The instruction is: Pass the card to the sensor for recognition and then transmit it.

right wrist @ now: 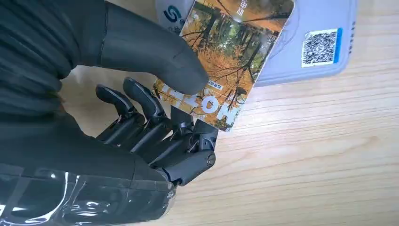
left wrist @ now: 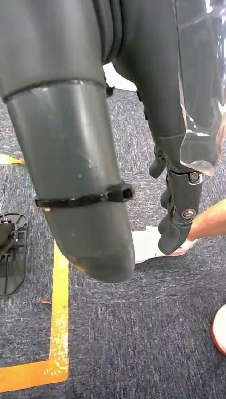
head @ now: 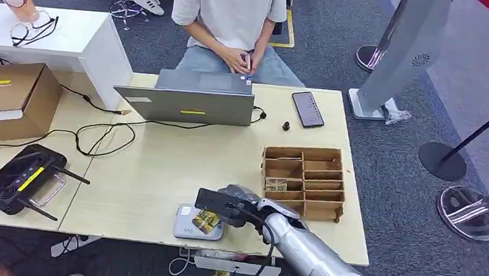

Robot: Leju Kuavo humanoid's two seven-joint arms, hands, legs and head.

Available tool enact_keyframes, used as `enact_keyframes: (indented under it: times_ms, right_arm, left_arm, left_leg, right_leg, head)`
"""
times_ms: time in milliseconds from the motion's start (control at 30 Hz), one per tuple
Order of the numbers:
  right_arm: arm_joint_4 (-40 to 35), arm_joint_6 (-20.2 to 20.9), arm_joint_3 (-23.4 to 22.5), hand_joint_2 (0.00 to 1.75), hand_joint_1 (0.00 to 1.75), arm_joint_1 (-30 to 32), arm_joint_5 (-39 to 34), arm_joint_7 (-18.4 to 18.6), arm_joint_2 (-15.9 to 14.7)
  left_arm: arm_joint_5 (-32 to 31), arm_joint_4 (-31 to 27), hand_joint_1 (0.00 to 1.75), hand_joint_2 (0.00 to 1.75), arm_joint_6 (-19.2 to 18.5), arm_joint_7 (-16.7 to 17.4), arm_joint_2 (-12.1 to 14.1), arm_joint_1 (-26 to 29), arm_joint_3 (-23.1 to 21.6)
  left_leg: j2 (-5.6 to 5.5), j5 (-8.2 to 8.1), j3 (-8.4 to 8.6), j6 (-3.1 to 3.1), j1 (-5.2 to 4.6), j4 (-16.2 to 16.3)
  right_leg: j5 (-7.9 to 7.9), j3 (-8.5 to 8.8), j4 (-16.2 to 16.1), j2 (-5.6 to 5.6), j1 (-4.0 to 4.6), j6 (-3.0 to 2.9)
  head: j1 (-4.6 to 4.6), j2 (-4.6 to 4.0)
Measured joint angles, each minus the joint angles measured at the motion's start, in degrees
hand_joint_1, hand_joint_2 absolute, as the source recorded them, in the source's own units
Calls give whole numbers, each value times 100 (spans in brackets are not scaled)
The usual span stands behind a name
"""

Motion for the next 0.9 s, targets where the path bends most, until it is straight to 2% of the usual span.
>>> enact_keyframes:
  times_ms: [900]
  right_arm:
    - [186,-149,103,175,175,-80,86,-105,50]
  left_arm:
    - [-20,0,0,0,-46,0,0,-1,-48]
  left_leg:
    - [0,0,0,0,0,0]
  right_leg:
    - [0,0,0,0,0,0]
  head:
    - [0,0]
